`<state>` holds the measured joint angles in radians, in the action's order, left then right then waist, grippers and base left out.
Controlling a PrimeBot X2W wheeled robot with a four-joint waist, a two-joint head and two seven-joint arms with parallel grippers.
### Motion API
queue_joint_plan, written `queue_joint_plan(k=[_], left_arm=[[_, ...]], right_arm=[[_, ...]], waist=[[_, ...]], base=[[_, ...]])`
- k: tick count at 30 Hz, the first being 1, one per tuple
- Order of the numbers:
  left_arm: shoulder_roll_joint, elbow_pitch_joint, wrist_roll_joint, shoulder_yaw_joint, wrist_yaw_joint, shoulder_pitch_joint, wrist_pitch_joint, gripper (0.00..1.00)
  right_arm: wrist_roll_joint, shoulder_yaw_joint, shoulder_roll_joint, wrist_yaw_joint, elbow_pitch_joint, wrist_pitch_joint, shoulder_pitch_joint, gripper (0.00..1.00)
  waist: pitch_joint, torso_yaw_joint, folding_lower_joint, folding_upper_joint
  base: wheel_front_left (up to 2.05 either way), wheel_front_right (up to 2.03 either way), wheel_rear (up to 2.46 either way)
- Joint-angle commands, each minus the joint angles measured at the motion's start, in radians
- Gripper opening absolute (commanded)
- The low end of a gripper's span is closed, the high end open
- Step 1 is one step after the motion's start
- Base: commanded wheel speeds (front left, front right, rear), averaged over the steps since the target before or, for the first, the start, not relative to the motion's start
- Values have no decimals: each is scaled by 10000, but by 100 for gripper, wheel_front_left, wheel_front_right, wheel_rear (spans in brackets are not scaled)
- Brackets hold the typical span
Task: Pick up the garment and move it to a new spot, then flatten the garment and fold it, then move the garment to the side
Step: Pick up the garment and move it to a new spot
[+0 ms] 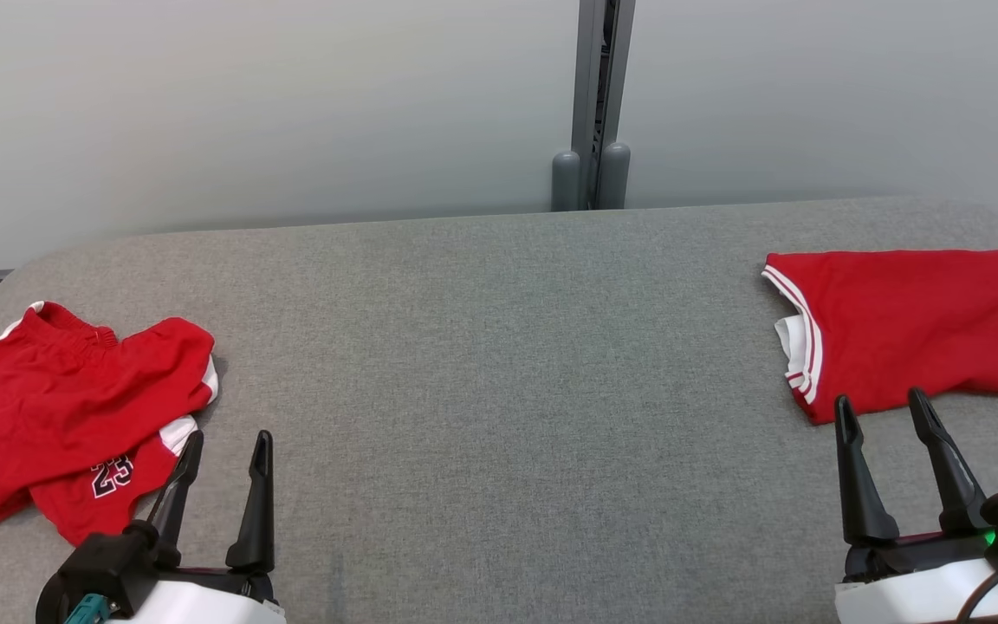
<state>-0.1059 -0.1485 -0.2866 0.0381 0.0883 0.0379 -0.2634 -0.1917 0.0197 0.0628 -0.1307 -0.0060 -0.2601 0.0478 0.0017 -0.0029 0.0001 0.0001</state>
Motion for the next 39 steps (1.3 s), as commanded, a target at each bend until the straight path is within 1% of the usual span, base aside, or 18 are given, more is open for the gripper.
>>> queue_joint_plan(k=[1, 17, 24, 31, 32, 39], left_arm=[[31, -63, 80, -63, 86, -74, -21, 100], [280, -313, 332, -316, 321, -303, -21, 100], [322, -419, 383, -409, 376, -356, -21, 100], [364, -534, 407, -390, 417, -434, -21, 100], [367, -563, 412, -408, 405, -462, -21, 100], [379, -700, 406, -385, 424, -500, -21, 100]], right_arm=[[5, -45, 30, -4, -56, -59, -109, 100], [-50, -66, -35, -4, -126, -60, -88, 100], [-91, -39, -50, -4, -43, -60, -75, 100], [-140, 113, 2, -4, 55, -59, -106, 100], [-157, 158, 32, -4, 73, -59, -132, 100], [-392, 479, 29, -4, 145, -56, -216, 100]], waist=[[8, 5, -1, -1], [150, 56, -1, -1], [89, 289, -1, -1], [30, 862, -1, -1], [28, 1092, -1, -1], [-3, 2011, -1, -1]], base=[[0, 0, 0], [0, 0, 0], [0, 0, 0], [0, 0, 0], [0, 0, 0], [0, 0, 0]])
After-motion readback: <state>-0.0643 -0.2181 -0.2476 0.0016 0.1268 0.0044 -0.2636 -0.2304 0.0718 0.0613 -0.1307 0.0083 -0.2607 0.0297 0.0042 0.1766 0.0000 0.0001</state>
